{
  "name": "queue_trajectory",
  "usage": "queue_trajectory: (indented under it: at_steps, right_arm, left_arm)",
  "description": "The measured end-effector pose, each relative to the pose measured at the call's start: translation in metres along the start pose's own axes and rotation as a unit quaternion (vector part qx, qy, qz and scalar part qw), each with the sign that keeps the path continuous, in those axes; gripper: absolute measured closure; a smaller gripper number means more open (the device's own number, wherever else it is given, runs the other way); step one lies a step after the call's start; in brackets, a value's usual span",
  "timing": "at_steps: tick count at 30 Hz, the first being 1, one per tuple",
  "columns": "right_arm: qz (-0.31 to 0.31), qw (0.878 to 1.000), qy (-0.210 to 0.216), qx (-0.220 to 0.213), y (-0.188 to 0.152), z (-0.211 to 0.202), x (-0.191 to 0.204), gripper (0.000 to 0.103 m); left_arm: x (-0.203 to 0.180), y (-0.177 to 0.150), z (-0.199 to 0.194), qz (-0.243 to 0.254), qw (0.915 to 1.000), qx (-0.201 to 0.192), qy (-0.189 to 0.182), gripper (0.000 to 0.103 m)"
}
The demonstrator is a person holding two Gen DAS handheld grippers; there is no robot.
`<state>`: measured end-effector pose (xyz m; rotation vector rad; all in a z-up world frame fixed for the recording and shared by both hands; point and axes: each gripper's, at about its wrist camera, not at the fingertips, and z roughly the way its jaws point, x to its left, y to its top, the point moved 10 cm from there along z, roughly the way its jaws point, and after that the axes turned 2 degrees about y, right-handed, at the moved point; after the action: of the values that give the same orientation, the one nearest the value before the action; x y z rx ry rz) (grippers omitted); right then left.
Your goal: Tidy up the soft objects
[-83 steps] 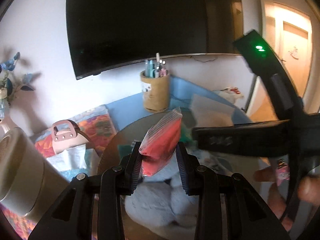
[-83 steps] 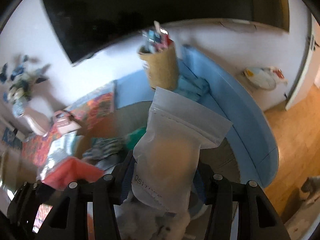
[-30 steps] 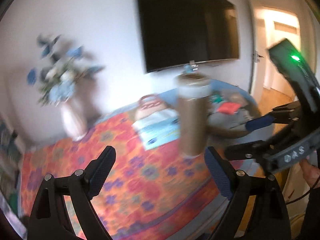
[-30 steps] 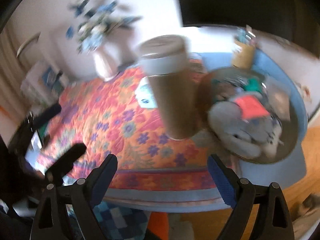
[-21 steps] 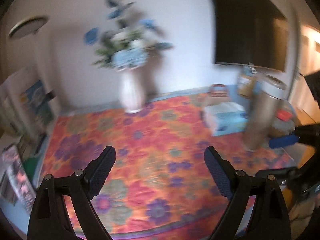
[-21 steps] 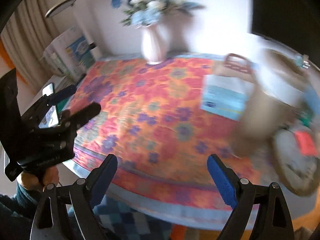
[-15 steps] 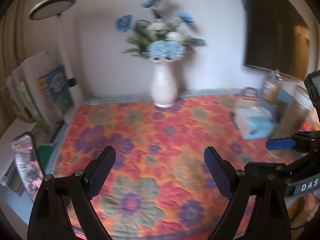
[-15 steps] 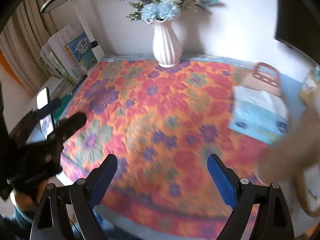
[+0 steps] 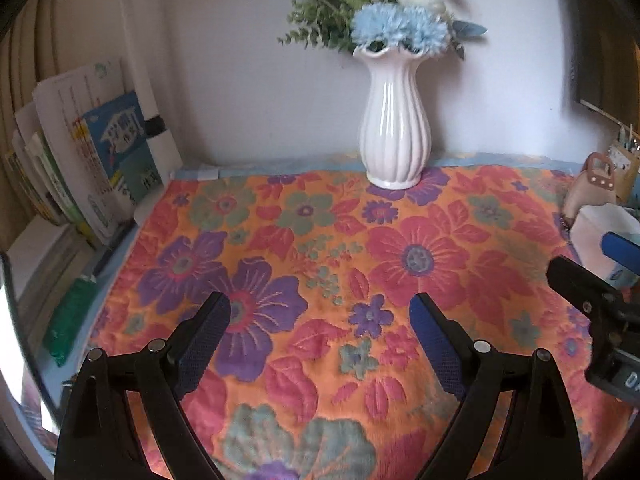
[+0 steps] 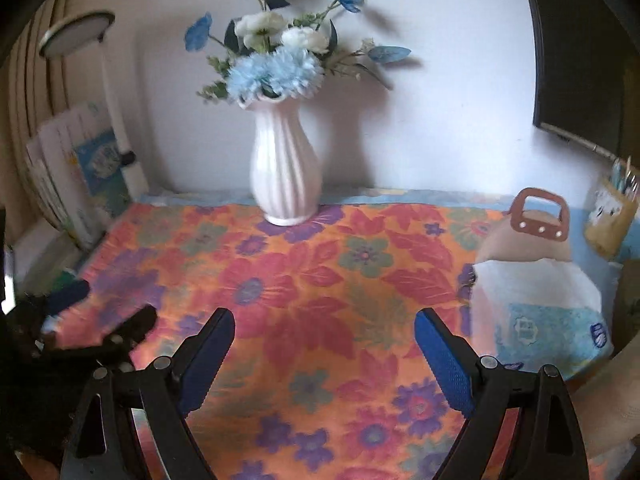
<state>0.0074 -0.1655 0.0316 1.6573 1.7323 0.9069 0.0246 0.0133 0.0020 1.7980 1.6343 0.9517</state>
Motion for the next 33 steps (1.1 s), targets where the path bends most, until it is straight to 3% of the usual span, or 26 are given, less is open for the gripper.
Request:
queue_trajectory:
  at_steps: [5, 13, 26, 30, 33]
  right_arm:
    - [-0.002, 1.000, -0.006, -0.005, -0.008, 0.005, -0.003, 0.013]
    - [-0.004, 0.999, -0.020, 0.040, -0.023, 0.024, -0.006, 0.013]
    - [-0.011, 0.999, -0.028, 0.041, -0.024, 0.024, -0.005, 0.012]
    - [-0.006, 0.999, -0.030, 0.041, -0.024, 0.024, -0.007, 0.004]
    - [-0.006, 0.999, -0.030, 0.039, -0.023, 0.024, -0.008, 0.003]
  left_arm:
    - [0.001, -0.008, 0.020, -0.011, 0.9999, 0.008, 0.006, 0.012]
    - [0.000, -0.020, 0.036, -0.023, 0.9983, 0.051, -0.015, 0.012]
    - [0.000, -0.019, 0.034, -0.024, 0.9989, 0.040, -0.010, 0.012]
    - [0.000, -0.019, 0.034, -0.021, 0.9989, 0.040, -0.010, 0.012]
    - [0.000, -0.019, 0.034, -0.020, 0.9989, 0.040, -0.011, 0.012]
